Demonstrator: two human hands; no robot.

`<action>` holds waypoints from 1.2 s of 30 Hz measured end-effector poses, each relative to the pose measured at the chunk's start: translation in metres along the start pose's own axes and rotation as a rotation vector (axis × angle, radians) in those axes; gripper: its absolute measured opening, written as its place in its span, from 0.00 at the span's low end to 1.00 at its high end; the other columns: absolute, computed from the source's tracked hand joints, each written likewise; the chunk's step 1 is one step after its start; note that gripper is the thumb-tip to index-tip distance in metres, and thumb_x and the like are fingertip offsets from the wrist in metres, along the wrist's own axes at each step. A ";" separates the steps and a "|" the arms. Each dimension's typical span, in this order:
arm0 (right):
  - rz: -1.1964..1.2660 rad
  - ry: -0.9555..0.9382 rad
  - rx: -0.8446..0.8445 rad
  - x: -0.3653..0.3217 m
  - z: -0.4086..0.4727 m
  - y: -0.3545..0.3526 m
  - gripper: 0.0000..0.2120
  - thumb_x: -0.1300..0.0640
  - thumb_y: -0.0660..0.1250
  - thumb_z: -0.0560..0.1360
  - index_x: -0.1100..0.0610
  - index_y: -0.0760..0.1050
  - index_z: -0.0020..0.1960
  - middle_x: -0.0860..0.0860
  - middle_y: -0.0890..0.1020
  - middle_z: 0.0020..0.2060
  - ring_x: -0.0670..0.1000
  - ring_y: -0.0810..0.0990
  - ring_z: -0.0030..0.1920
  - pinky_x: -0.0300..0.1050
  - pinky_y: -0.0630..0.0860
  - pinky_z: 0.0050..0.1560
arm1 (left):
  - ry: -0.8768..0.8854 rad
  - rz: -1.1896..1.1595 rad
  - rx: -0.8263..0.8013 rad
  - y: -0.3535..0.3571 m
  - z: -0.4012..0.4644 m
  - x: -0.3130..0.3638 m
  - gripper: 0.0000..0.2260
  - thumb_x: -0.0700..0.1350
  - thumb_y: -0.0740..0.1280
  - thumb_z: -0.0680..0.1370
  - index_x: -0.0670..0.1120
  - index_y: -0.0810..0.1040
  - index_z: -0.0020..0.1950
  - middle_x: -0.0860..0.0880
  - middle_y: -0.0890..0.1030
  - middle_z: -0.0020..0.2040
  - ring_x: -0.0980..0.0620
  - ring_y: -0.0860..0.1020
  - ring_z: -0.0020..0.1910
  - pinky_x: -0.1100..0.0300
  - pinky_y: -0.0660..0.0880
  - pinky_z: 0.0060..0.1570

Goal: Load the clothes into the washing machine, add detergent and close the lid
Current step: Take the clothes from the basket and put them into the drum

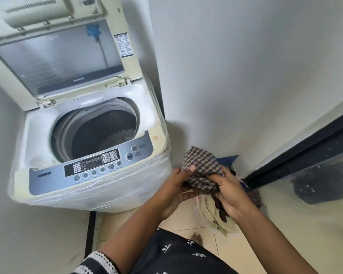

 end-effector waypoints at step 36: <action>-0.200 0.237 -0.232 0.037 0.129 0.339 0.18 0.66 0.63 0.80 0.60 0.67 0.69 0.63 0.77 0.60 0.62 0.78 0.63 0.54 0.75 0.66 | 0.122 -0.289 0.622 -0.317 0.024 0.171 0.08 0.40 0.63 0.82 0.38 0.71 0.59 0.39 0.79 0.50 0.42 0.82 0.48 0.57 0.83 0.40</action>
Point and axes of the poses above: each hand's wrist, its own z-axis towards the middle knuckle, its own y-axis out of the palm, x = y × z, the point moved 5 cm from there along z, towards the middle knuckle
